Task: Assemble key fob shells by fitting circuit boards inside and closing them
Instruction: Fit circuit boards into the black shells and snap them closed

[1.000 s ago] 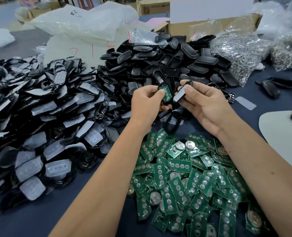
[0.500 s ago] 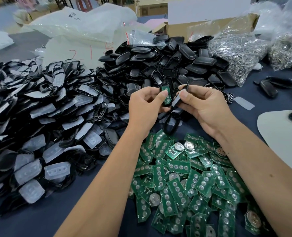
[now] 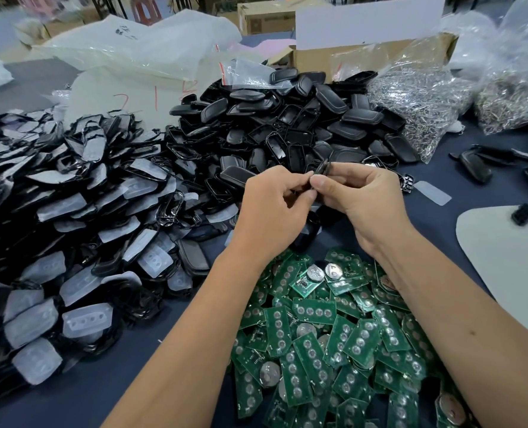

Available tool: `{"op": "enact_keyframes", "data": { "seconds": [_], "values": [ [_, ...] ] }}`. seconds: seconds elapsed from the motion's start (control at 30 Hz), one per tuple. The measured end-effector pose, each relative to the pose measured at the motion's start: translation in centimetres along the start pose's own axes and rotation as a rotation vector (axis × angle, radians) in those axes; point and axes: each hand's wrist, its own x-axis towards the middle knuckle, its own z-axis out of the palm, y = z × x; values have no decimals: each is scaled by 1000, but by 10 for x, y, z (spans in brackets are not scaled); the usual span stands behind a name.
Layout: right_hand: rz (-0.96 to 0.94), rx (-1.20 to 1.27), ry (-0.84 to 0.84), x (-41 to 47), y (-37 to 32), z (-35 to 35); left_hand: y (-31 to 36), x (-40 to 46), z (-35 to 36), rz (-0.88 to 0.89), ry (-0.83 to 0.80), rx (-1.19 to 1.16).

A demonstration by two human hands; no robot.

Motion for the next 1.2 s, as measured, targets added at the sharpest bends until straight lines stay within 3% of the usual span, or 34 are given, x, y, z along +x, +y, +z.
{"op": "enact_keyframes", "data": {
  "seconds": [0.37, 0.63, 1.2],
  "values": [
    [-59, -114, 17, 2, 4, -3, -3, 1, 0, 18, 69, 38],
    [-148, -179, -182, 6, 0, -12, -4, 2, 0, -31, 59, -26],
    [-347, -449, -177, 1, -5, -9, 1, 0, -2, -38, 72, -64]
  ]
}}
